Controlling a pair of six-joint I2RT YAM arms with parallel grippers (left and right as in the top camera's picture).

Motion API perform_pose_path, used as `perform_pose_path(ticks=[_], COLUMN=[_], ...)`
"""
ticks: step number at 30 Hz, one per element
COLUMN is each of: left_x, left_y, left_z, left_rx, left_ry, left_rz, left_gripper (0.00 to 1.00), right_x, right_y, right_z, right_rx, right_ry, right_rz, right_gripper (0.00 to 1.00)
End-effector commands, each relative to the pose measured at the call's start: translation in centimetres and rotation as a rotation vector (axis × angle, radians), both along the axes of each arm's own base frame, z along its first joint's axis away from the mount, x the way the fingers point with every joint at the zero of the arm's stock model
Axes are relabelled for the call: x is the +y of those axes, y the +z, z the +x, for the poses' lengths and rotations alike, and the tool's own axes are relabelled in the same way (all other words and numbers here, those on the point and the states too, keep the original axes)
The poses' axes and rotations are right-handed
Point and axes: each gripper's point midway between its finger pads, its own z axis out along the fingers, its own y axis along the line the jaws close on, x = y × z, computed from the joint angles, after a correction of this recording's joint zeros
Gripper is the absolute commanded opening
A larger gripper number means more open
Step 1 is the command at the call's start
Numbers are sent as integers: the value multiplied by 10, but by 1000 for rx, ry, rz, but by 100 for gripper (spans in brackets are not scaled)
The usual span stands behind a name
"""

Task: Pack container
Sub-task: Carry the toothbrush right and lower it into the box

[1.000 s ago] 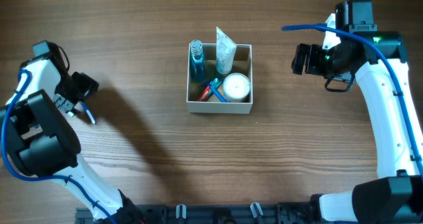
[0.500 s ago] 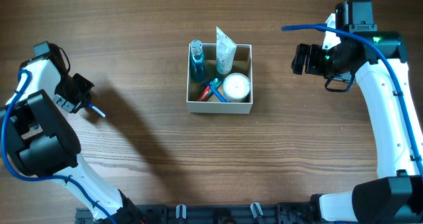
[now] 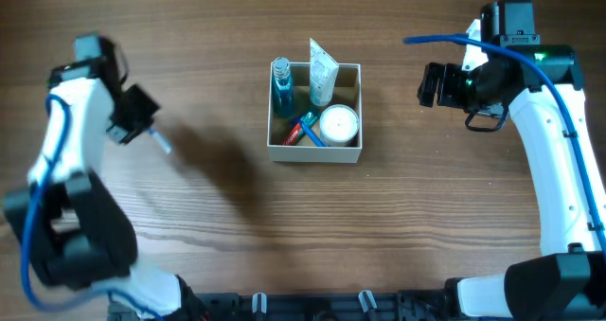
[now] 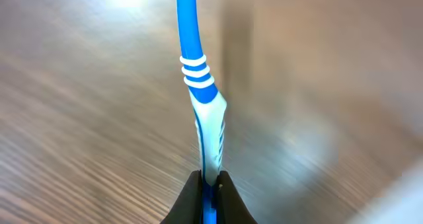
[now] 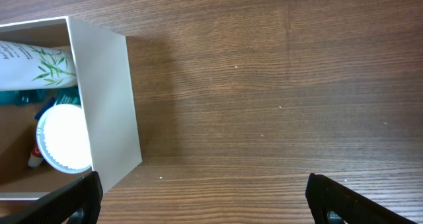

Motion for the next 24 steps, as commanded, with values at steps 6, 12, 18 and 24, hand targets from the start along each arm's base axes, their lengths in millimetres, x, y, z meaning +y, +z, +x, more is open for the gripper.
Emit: perform_pose_path(ticks=[6, 12, 18, 24], left_x=[-153, -215, -246, -266], left_y=[101, 92, 97, 82], left_z=[-8, -24, -21, -9], left_rx=[-291, -271, -336, -344], left_ry=[-456, -637, -703, -733], left_rz=[9, -12, -29, -38], left_gripper=[4, 4, 4, 4], right_x=[-8, -58, -95, -95], right_y=[-4, -4, -5, -5], right_z=[2, -2, -11, -11], right_rx=[6, 19, 30, 29], right_ry=[-40, -225, -334, -330], right_rz=[-10, 44, 69, 67], right_gripper=[100, 100, 100, 100])
